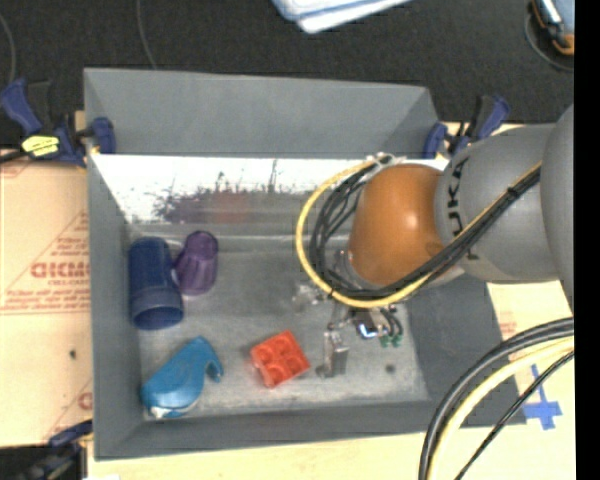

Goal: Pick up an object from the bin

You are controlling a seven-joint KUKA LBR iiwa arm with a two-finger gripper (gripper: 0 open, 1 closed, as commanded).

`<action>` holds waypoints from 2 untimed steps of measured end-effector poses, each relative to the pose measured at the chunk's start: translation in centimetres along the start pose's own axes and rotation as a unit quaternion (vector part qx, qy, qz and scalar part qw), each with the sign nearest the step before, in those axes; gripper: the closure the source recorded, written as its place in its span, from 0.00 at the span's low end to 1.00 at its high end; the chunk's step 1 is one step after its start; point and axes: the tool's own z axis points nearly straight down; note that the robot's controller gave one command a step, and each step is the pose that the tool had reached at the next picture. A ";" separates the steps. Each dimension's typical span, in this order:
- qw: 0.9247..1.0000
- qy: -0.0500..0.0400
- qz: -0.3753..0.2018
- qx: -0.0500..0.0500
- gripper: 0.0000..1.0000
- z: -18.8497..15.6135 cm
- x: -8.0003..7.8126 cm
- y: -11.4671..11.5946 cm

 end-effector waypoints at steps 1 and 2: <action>0.995 0.002 0.099 0.000 0.00 4.1 1.5 1.3; 1.000 -0.002 -0.023 0.001 1.00 2.8 -1.5 4.4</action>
Offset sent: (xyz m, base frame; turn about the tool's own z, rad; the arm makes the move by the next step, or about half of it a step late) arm 0.0058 0.0470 -0.0290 -0.0437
